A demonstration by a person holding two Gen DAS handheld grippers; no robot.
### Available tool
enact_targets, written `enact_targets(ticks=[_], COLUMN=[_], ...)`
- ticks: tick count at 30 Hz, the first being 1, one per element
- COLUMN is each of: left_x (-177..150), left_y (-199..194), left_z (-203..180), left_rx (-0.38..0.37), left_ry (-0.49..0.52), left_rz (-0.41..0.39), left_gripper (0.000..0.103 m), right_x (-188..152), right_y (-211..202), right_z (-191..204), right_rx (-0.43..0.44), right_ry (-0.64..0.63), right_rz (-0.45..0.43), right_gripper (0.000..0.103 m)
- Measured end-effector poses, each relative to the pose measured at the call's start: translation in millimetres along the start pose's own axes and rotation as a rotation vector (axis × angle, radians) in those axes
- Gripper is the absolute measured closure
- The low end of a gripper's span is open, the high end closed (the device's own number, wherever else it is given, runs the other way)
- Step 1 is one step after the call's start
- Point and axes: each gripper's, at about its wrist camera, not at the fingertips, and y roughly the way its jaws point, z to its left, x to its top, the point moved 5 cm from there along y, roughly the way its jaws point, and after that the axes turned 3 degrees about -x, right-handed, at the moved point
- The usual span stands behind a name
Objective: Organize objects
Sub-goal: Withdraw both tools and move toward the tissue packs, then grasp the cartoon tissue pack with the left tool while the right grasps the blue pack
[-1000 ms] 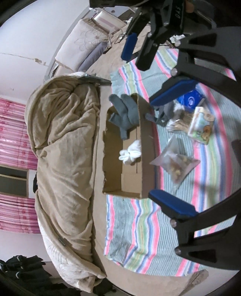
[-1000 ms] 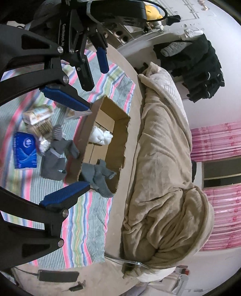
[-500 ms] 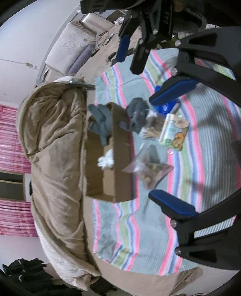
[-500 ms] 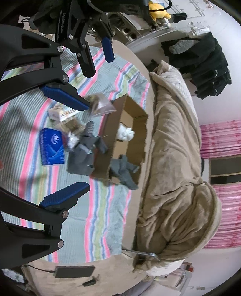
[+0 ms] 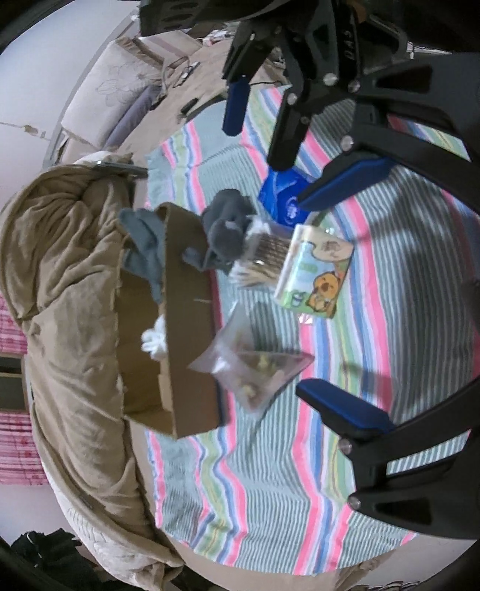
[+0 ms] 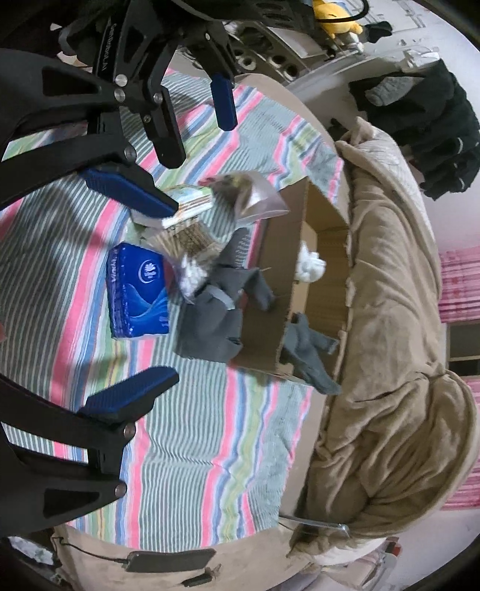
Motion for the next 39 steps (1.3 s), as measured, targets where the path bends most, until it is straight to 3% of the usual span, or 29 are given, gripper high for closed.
enact_targets(ticks=[10, 17, 23, 25, 27, 30, 39], left_x=[-11.5, -17.1, -19.7, -20.9, -21.4, -22.3, -22.3], left_y=[29.9, 47.2, 59.4, 59.9, 59.4, 60.6, 60.2], left_z=[-0.5, -2.3, 3.3, 5.5, 7.4, 8.8, 11.2], left_rx=[-0.015, -0.046, -0.035, -0.043, -0.045, -0.045, -0.068], left_ry=[0.030, 0.066, 0.040, 0.024, 0.017, 0.014, 0.002], left_rz=[0.066, 0.109, 0.129, 0.123, 0.115, 0.114, 0.098], left_gripper=[0.010, 0.010, 0.010, 0.011, 0.024, 0.035, 0.036], right_x=[-19.5, -21.8, -23.0, -24.3, -25.8, -27.5, -31.8], right_y=[31.4, 34.9, 37.7, 38.0, 38.9, 40.8, 57.7], right_z=[-8.7, -7.8, -11.4, -11.0, -8.8, -3.0, 10.2], right_rx=[0.021, 0.045, 0.051, 0.055, 0.057, 0.065, 0.051], right_ry=[-0.010, -0.052, -0.056, -0.060, -0.070, -0.086, -0.124], right_rz=[0.090, 0.096, 0.104, 0.108, 0.114, 0.121, 0.151], right_gripper=[0.014, 0.014, 0.014, 0.014, 0.013, 0.013, 0.013])
